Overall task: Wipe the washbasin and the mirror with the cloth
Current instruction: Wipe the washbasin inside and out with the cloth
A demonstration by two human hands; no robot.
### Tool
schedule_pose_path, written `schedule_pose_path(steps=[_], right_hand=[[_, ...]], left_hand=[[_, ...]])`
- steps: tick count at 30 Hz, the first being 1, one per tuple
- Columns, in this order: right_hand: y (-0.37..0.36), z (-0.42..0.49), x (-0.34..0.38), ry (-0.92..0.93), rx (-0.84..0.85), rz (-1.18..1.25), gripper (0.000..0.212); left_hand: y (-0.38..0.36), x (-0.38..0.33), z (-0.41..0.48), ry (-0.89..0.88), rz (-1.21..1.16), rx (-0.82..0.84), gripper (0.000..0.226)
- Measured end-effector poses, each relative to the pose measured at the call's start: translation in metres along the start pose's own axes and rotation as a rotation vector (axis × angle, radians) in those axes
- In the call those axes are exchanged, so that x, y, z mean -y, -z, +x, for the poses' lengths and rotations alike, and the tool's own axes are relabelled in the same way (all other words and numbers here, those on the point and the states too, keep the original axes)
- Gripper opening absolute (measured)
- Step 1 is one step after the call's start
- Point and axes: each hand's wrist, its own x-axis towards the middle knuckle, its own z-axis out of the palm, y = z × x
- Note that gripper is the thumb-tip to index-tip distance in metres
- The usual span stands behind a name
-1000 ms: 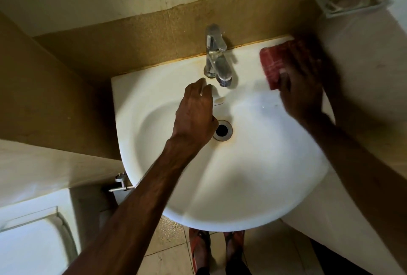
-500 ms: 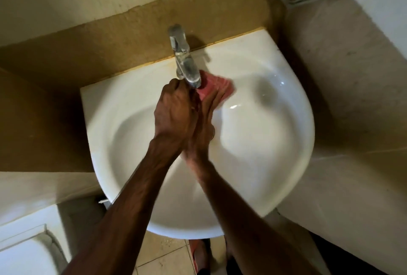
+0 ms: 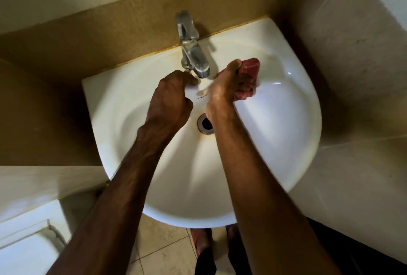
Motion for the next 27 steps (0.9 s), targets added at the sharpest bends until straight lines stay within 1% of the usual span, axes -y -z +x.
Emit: schedule_pose_path(steps=[1,2,3,4,5,6,7,8,9,10,12,14,16,17,18,20,21,24,25,27], right_hand=[[0.001,-0.009,0.001,0.027,0.021,-0.061,0.092],[0.003,-0.017,-0.004,0.062,0.086,-0.112,0.092],[0.007,-0.028,-0.015,0.087,0.153,-0.134,0.096],[0.011,-0.043,-0.029,0.071,0.209,-0.124,0.101],[0.016,-0.058,-0.04,0.027,0.275,-0.082,0.098],[0.015,-0.068,-0.048,-0.015,0.31,-0.035,0.088],[0.011,-0.073,-0.055,-0.062,0.319,0.024,0.077],[0.005,-0.075,-0.053,-0.115,0.296,0.085,0.071],[-0.002,-0.075,-0.044,-0.148,0.267,0.117,0.07],[-0.004,-0.069,-0.035,-0.151,0.236,0.133,0.074],[-0.001,-0.055,-0.012,-0.113,0.203,0.033,0.089],[0.007,-0.037,0.004,0.02,0.188,-0.084,0.088],[0.011,-0.024,0.02,0.1,0.062,-0.08,0.088],[0.011,-0.023,0.023,0.167,0.019,-0.135,0.086],[0.009,-0.027,0.022,0.285,-0.006,-0.194,0.08],[0.007,-0.027,0.0,0.611,-0.074,-0.43,0.062],[0.01,-0.026,-0.012,0.718,-0.057,-0.485,0.06],[0.042,0.0,-0.034,0.938,0.029,-0.643,0.066],[0.057,0.012,-0.034,1.023,0.048,-0.738,0.064],[0.083,0.038,-0.024,1.24,0.046,-1.009,0.061]], left_hand=[[0.002,0.0,0.002,0.003,-0.007,0.011,0.061],[0.005,0.0,0.005,0.0,-0.008,0.023,0.062],[0.008,0.001,0.007,-0.003,-0.001,0.033,0.062],[0.01,0.003,0.009,-0.001,0.013,0.04,0.062],[0.012,0.006,0.011,0.005,0.026,0.048,0.061],[0.015,0.008,0.012,0.006,0.029,0.06,0.058],[0.017,0.009,0.011,0.0,0.015,0.069,0.054],[0.018,0.01,0.011,-0.007,-0.001,0.074,0.052],[0.019,0.011,0.01,-0.006,-0.011,0.072,0.051],[0.017,0.013,0.01,0.003,-0.023,0.065,0.051],[0.013,0.013,0.007,0.02,-0.055,0.035,0.051],[0.007,0.011,0.001,0.023,-0.074,0.006,0.052],[0.001,0.008,-0.003,0.018,-0.064,-0.01,0.055],[-0.003,0.007,-0.005,0.012,-0.055,-0.021,0.056],[-0.006,0.005,-0.007,0.007,-0.049,-0.033,0.057],[-0.01,0.004,-0.008,0.006,-0.036,-0.049,0.058],[-0.011,0.003,-0.008,0.005,-0.025,-0.053,0.059],[-0.011,0.005,-0.007,-0.025,-0.012,-0.052,0.064],[-0.011,0.007,-0.007,-0.033,-0.015,-0.046,0.065],[-0.01,0.008,-0.006,-0.026,-0.017,-0.039,0.065]])
